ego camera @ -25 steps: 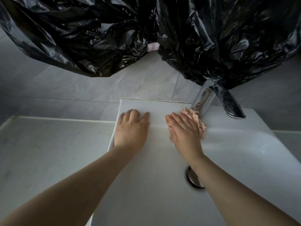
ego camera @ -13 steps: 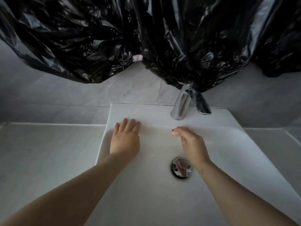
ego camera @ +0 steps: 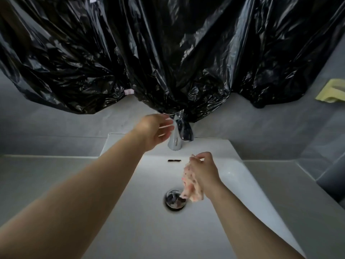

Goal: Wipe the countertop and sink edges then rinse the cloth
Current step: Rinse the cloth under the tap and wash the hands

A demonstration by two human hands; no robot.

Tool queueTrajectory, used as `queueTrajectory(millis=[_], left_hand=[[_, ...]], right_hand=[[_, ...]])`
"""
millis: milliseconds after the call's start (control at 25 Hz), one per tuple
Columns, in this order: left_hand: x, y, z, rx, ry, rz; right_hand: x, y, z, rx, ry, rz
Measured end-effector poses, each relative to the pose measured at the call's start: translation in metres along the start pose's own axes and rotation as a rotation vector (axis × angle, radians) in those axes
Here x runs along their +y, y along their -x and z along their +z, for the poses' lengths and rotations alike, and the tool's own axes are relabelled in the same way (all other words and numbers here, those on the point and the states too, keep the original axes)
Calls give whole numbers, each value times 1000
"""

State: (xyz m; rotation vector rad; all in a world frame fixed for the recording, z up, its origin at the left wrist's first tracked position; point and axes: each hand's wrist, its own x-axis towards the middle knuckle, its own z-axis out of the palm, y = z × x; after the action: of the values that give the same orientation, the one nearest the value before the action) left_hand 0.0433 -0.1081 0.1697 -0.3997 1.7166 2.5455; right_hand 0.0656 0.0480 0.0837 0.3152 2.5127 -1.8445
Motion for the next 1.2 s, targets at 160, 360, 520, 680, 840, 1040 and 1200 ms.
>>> queueTrajectory(millis=[160, 360, 520, 680, 840, 1040, 1200], left_hand=[[4, -8, 19, 29, 245, -4], [3, -10, 32, -63, 396, 63], [-14, -1, 24, -118, 316, 171], [-78, 3, 10, 383, -221, 212], [-139, 5, -4, 126, -290, -82], [-159, -4, -3, 153, -286, -43], [-164, -9, -11, -105, 32, -72]], right_hand=[[-2, -3, -12, -93, -98, 25], [2, -11, -10, -244, -92, 17], [9, -18, 0, -249, -148, 30], [24, -23, 4, -274, -304, 98], [45, -23, 10, -226, -393, 94], [60, -27, 20, -121, -385, 115], [70, -18, 17, -280, -372, 124]])
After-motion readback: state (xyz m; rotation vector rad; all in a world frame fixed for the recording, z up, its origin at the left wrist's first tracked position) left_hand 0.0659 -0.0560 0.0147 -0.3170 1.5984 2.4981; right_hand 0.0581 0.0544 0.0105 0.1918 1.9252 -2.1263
